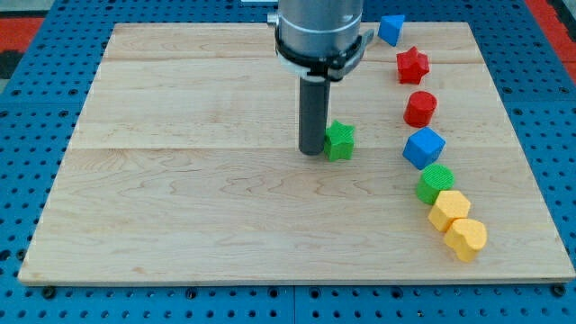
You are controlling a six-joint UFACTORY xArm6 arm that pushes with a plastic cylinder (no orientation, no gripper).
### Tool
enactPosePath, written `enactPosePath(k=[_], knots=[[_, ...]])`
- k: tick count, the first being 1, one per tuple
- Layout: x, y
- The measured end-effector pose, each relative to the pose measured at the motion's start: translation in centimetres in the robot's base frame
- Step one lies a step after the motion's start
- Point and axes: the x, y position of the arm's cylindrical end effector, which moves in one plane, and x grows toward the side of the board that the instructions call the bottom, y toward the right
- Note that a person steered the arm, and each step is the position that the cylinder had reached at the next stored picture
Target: Push the green star into the cube
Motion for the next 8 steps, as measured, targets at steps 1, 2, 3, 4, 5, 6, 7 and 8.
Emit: enactPosePath(k=[1, 2, 3, 4, 5, 6, 7, 8], knots=[[-0.6, 1.4], [-0.6, 2.6], [-0.6, 4.7], [-0.1, 7.6], [0.2, 10.1], [0.2, 10.6], [-0.9, 10.2], [-1.1, 9.8]])
